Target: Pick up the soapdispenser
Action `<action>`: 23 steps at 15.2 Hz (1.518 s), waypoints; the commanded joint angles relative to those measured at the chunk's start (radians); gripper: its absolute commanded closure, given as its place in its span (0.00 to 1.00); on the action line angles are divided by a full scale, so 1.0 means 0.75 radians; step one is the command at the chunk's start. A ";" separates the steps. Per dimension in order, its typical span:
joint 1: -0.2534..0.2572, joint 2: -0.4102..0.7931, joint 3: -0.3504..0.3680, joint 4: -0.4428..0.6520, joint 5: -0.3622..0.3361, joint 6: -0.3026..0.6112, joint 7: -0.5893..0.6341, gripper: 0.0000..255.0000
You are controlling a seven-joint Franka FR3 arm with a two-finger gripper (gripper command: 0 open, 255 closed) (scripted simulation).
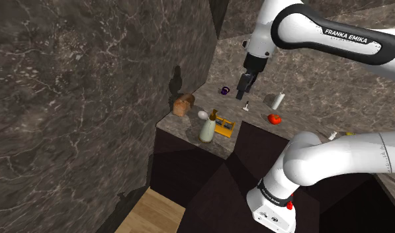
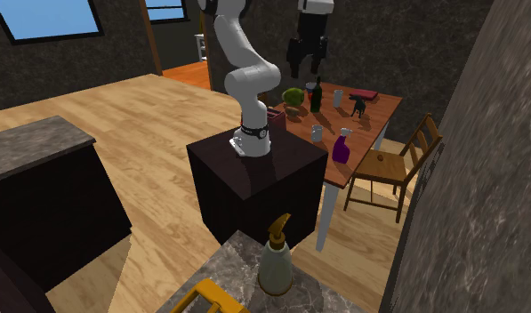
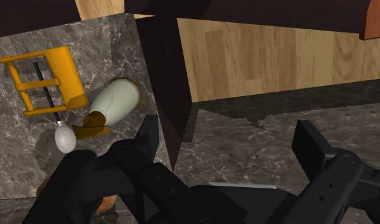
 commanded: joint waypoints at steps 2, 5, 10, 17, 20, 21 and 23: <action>-0.012 0.031 -0.014 -0.010 -0.005 0.041 0.006 0.00; -0.047 0.130 -0.055 -0.031 -0.020 0.164 0.023 0.00; -0.099 0.319 -0.126 -0.035 -0.033 0.360 0.049 0.00; -0.159 0.620 -0.228 0.023 -0.016 0.607 0.067 0.00; -0.180 0.758 -0.271 0.068 0.010 0.698 0.064 0.00; -0.187 0.804 -0.285 0.086 0.022 0.727 0.062 0.00; -0.201 0.899 -0.311 0.125 0.050 0.780 0.054 0.00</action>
